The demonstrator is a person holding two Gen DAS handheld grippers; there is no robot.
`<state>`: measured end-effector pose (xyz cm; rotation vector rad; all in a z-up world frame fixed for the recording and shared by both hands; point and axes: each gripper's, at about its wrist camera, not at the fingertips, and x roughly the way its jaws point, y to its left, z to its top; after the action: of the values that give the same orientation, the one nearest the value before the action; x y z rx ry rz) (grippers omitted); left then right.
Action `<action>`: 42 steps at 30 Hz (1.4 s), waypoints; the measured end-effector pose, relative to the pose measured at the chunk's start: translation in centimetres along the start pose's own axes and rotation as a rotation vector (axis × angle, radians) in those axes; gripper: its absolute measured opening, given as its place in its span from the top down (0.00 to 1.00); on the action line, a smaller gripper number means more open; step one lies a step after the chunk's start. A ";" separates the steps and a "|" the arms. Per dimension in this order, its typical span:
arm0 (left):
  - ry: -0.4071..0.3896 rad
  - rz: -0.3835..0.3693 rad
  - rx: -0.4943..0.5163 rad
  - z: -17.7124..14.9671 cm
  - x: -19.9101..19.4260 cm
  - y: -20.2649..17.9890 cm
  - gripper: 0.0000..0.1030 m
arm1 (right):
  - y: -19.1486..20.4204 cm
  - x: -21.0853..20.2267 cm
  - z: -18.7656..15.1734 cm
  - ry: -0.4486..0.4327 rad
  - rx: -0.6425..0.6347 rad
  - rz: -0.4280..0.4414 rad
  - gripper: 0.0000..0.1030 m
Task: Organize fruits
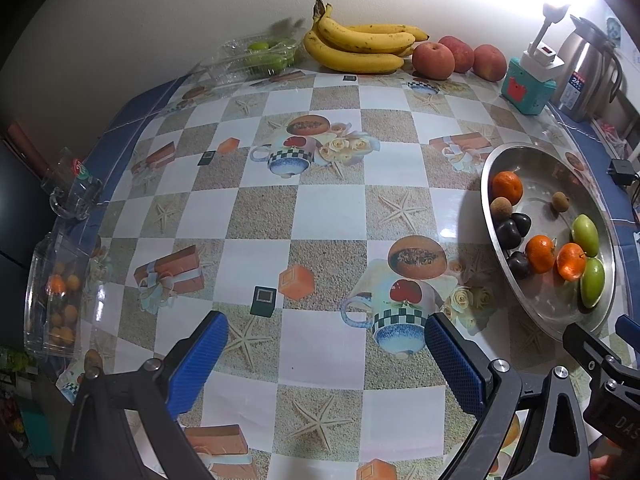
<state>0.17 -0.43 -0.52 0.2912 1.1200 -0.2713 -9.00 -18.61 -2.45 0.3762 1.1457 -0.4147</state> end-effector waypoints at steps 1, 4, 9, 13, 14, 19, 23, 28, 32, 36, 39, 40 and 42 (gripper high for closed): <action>0.000 0.000 0.000 0.0 0.0 0.0 0.03 | 0.0 0.0 0.0 0.000 -0.001 0.000 0.05; 0.001 0.002 0.000 0.0 0.1 0.0 0.03 | 0.0 0.1 0.0 0.001 0.000 -0.001 0.05; 0.004 0.007 -0.002 -0.2 0.2 0.0 0.03 | 0.0 0.1 0.0 0.004 0.000 -0.002 0.05; 0.008 0.014 0.001 -0.2 0.2 0.0 0.03 | 0.0 0.2 0.0 0.004 -0.001 -0.002 0.05; 0.009 0.015 0.002 0.0 0.2 0.0 0.03 | 0.0 0.2 0.0 0.005 -0.001 -0.003 0.05; 0.013 0.018 0.002 -0.1 0.2 0.0 0.03 | -0.2 0.2 -0.1 0.005 0.007 -0.005 0.05; 0.015 0.019 0.003 -0.1 0.2 -0.1 0.03 | -0.2 0.1 0.0 0.006 0.009 -0.005 0.05; 0.016 0.023 0.008 -0.1 0.3 0.0 0.03 | -0.2 0.2 0.0 0.007 0.006 -0.006 0.05; 0.017 0.024 0.011 -0.1 0.3 -0.1 0.03 | -0.2 0.2 0.0 0.008 0.005 -0.007 0.05; 0.018 0.025 0.013 -0.1 0.3 -0.1 0.03 | -0.2 0.2 0.0 0.008 0.006 -0.007 0.05; 0.018 0.025 0.013 -0.1 0.3 -0.1 0.03 | -0.2 0.2 0.0 0.009 0.006 -0.007 0.05; 0.018 0.025 0.014 -0.1 0.3 -0.1 0.03 | -0.2 0.2 0.0 0.008 0.006 -0.007 0.05; 0.018 0.025 0.013 -0.1 0.3 -0.1 0.03 | -0.2 0.2 -0.1 0.009 0.005 -0.007 0.05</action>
<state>0.19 -0.48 -0.88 0.3198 1.1325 -0.2545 -9.09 -18.81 -2.72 0.3791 1.1552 -0.4225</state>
